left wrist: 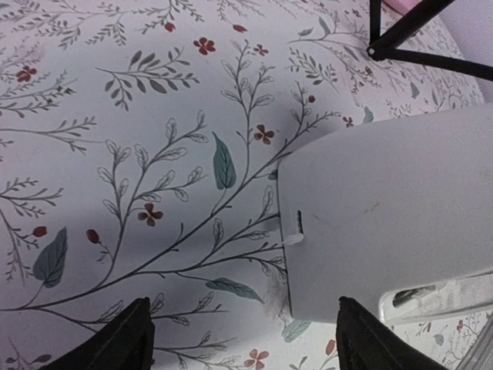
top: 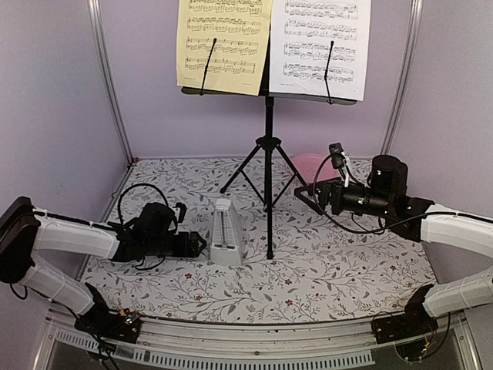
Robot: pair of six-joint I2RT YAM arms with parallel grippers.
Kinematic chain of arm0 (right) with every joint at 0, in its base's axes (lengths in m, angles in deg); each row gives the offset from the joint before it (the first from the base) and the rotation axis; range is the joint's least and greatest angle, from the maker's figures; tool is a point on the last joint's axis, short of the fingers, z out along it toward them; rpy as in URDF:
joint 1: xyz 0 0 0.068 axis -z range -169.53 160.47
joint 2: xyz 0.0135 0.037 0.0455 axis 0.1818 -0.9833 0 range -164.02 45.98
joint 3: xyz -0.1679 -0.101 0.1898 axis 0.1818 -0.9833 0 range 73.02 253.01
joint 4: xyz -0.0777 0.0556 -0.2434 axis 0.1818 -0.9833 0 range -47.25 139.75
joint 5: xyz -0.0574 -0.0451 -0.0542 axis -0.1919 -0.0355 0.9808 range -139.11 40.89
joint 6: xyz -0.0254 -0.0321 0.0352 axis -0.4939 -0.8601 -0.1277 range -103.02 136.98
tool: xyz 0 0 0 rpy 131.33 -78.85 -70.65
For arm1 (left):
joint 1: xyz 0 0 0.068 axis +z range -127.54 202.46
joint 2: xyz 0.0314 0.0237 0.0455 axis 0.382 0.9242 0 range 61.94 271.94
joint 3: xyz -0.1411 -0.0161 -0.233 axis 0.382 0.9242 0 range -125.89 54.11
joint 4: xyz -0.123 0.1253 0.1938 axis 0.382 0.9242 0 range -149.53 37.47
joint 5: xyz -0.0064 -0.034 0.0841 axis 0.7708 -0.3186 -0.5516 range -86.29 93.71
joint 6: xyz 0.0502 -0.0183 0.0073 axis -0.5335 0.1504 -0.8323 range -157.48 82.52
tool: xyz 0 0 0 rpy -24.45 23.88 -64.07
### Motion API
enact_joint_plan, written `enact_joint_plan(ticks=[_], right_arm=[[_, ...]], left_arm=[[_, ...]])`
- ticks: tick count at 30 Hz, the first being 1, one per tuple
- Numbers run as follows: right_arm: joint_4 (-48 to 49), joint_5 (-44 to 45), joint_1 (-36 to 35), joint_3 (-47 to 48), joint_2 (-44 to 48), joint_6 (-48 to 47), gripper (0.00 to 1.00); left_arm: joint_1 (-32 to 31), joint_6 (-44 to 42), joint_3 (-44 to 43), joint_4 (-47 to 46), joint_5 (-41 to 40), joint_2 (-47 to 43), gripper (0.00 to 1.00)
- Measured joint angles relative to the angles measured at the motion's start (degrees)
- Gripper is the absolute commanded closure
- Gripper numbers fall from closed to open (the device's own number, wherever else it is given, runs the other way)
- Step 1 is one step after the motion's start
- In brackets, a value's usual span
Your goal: Set up the instrument practice props
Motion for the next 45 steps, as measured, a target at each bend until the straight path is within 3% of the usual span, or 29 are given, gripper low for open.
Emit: enact_joint_plan(ticks=[6, 13, 17, 30, 33, 37, 45], right_arm=[[-0.35, 1.29, -1.42, 2.6, -2.01, 0.55, 0.01], [-0.57, 2.36, -4.72, 5.64, -6.8, 0.68, 0.01], [-0.81, 3.34, -7.04, 7.54, -9.49, 0.68, 0.01], [-4.13, 19.65, -22.16, 20.7, -22.86, 2.91, 0.01], [-7.1, 27.71, -25.77, 24.55, -26.51, 5.09, 0.01], [-15.76, 39.01, -29.57, 36.68, -35.28, 9.81, 0.01], [-25.88, 52.63, -31.76, 47.17, -43.43, 17.53, 0.01]], left_arm=[[-1.99, -1.22, 2.73, -8.28, 5.35, 3.28, 0.21], [-10.16, -1.22, 3.5, -16.35, 8.68, 8.37, 0.21], [-11.58, -1.42, 4.22, -19.76, 10.05, 8.17, 0.19], [-10.51, -3.98, 12.61, -28.81, 12.74, -1.53, 0.13], [-9.42, -3.34, 14.25, -27.8, 10.54, -5.62, 0.1], [-7.98, -1.88, 15.19, -24.11, 4.87, -15.65, 0.07], [-4.61, -0.39, 14.88, -13.31, -4.96, -32.57, 0.06]])
